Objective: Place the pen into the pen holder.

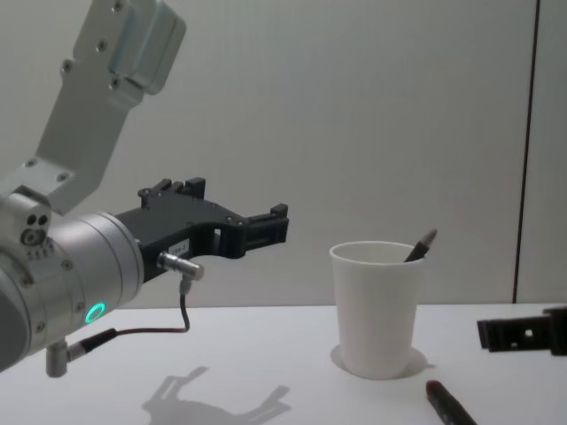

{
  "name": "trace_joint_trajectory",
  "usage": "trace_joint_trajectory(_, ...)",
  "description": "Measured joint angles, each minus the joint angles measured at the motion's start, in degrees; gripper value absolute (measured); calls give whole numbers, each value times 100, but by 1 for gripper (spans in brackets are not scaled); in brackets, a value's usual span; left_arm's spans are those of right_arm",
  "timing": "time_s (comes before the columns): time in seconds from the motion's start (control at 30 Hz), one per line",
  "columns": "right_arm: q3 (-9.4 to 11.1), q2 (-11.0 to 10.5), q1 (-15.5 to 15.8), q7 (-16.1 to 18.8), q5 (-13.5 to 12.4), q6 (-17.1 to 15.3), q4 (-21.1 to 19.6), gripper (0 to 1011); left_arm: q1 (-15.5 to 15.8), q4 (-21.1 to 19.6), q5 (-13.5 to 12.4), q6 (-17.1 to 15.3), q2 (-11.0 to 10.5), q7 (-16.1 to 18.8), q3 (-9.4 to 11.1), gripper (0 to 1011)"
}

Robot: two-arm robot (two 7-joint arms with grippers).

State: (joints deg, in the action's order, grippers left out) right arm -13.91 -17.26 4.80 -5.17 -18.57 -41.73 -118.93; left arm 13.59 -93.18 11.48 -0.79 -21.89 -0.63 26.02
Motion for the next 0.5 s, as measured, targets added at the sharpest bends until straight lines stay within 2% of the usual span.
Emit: trace_joint_trajectory(0.5, -178, 214, -140, 91, 432, -169, 327, 1002, 0, 0, 0, 0, 0, 0, 0, 1001)
